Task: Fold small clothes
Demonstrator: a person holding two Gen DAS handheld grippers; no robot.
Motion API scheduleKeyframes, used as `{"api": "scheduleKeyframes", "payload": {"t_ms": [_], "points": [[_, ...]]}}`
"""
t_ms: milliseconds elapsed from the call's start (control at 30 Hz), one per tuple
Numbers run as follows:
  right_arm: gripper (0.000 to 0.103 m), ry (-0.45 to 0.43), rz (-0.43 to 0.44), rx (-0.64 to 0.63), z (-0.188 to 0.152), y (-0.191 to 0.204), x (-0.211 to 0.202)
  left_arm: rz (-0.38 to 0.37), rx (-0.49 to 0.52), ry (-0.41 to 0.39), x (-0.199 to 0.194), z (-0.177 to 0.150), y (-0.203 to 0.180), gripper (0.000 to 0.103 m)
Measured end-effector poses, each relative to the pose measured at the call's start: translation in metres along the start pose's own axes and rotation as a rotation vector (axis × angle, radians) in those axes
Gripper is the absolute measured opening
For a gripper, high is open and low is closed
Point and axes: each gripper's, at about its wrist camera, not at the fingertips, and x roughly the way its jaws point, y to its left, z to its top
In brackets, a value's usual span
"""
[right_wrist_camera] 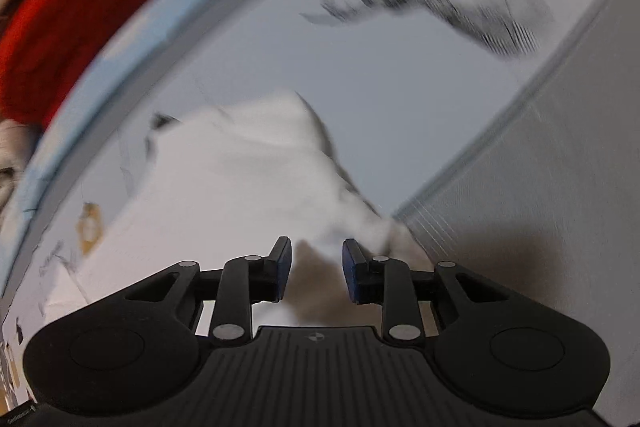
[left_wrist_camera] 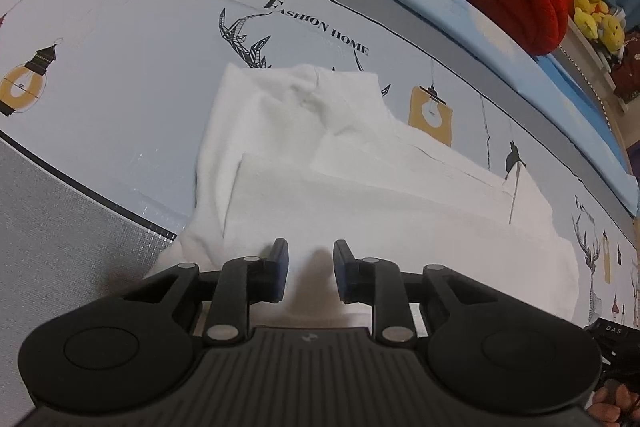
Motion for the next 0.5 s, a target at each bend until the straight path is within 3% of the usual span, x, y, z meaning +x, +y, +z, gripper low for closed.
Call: {"api": "scheduleKeyframes", "payload": {"t_ms": [233,367,400,500], "points": [[0.029,-0.106,0.020,-0.101,0.000,0.021,-0.017,0.000,0.002,-0.010,-0.003,0.001,0.002,0.027],[0.029,-0.033,-0.021,-0.040,0.001,0.006,-0.004,0.007,0.008,0.007,0.005,0.000,0.003,0.028],[0.029,-0.022,-0.017,-0.028,0.001,0.004,-0.002,0.008,0.009,0.018,0.008,-0.001,0.003,0.032],[0.029,-0.066,-0.012,-0.070,0.000,0.014,-0.012,0.006,-0.008,0.048,0.017,-0.001,0.009,0.033]]}}
